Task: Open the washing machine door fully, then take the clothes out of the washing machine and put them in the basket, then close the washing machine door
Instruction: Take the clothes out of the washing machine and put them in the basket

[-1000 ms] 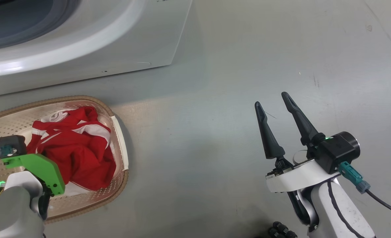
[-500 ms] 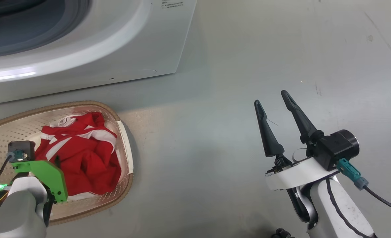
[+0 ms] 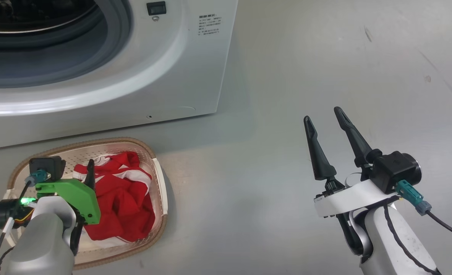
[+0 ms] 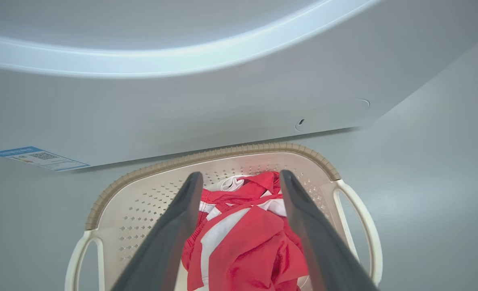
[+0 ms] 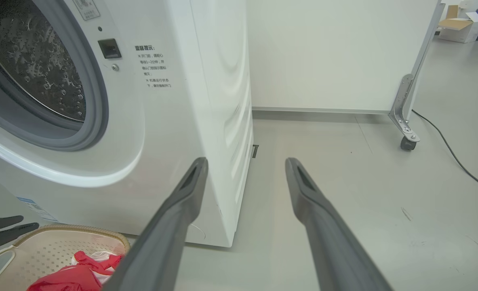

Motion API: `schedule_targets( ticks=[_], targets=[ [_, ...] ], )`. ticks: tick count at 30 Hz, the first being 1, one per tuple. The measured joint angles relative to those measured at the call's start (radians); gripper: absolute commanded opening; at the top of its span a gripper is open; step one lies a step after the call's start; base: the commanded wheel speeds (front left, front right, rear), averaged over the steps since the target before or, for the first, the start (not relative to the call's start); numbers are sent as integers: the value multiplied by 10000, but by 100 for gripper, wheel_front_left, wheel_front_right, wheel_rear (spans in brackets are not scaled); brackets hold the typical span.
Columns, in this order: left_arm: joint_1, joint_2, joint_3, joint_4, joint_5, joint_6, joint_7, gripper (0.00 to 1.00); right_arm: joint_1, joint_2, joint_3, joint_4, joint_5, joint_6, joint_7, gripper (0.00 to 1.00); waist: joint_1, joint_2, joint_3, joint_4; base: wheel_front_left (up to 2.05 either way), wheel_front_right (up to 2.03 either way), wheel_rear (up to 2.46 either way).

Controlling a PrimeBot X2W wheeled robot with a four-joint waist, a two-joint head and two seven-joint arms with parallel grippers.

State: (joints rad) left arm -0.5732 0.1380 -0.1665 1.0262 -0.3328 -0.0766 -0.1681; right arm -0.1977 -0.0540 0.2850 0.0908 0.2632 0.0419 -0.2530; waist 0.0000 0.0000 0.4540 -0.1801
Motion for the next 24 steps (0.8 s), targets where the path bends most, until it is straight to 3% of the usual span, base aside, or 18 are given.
schedule_targets(
  ticks=[12, 24],
  targets=[
    [76, -458, -374, -723, 105, -257, -723, 100, 510, -31, -422, 351, 98, 56, 0, 100, 0, 0, -1504, 577, 0, 0, 0],
    [1097, -646, 17, -1919, -180, -270, -809, 100, 1242, -73, -596, 512, 286, 178, 0, 100, 0, 0, -2938, 1171, 0, 0, 0]
  ],
)
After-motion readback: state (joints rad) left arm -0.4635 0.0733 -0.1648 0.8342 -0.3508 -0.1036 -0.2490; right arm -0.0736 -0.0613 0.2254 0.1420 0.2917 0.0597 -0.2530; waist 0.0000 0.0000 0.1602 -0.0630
